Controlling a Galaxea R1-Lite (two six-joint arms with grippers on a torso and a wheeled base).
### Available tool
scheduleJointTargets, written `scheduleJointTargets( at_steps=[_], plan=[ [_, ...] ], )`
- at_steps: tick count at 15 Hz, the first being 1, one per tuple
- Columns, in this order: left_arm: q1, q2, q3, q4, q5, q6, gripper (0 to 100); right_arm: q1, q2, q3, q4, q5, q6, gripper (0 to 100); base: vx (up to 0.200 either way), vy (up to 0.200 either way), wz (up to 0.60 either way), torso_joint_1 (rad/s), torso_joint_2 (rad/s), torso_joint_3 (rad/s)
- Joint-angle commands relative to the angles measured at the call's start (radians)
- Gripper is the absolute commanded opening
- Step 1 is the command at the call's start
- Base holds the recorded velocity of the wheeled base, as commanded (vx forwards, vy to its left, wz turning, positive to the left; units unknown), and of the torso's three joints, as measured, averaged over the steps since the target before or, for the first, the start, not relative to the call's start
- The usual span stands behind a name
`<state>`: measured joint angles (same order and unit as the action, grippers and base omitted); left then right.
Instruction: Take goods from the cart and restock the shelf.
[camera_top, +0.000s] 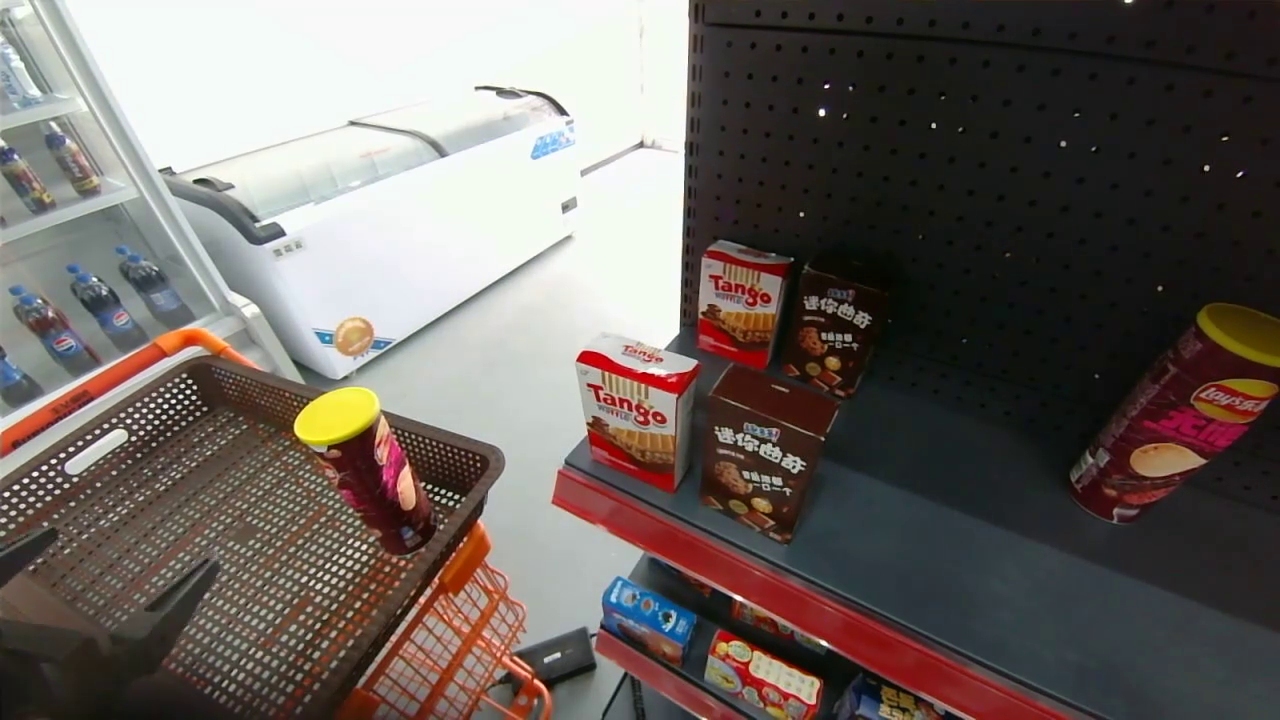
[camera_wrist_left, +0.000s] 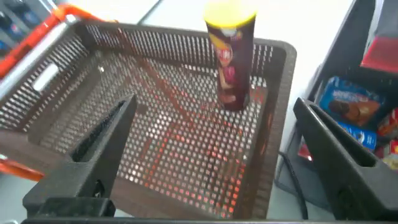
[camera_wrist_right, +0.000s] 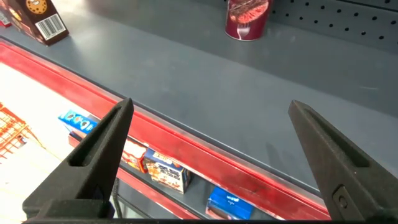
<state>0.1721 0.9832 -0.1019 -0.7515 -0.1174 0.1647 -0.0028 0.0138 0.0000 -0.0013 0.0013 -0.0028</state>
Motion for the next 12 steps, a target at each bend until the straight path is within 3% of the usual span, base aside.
scheduleJointTargets(
  at_steps=[1, 4, 6, 12],
  plan=[
    [-0.005, 0.259, 0.09, -0.174, -0.002, 0.013, 100, 0.0, 0.002, 0.0, 0.0, 0.0, 0.001, 100, 0.0, 0.0, 0.0, 0.0, 0.0, 0.0],
    [-0.013, 0.41, 0.1, -0.355, -0.004, -0.01, 100, 0.0, 0.002, 0.0, 0.0, 0.0, 0.0, 100, 0.0, 0.0, 0.0, 0.0, 0.0, 0.0],
    [-0.066, 0.549, 0.067, -0.49, -0.005, -0.065, 100, 0.0, 0.002, 0.0, 0.0, 0.0, 0.0, 100, 0.0, 0.0, 0.0, 0.0, 0.0, 0.0],
    [-0.082, 0.822, -0.065, -0.651, -0.005, -0.068, 100, 0.0, 0.0, 0.0, 0.0, 0.0, 0.001, 100, 0.0, 0.0, 0.0, 0.0, 0.0, 0.0]
  ],
)
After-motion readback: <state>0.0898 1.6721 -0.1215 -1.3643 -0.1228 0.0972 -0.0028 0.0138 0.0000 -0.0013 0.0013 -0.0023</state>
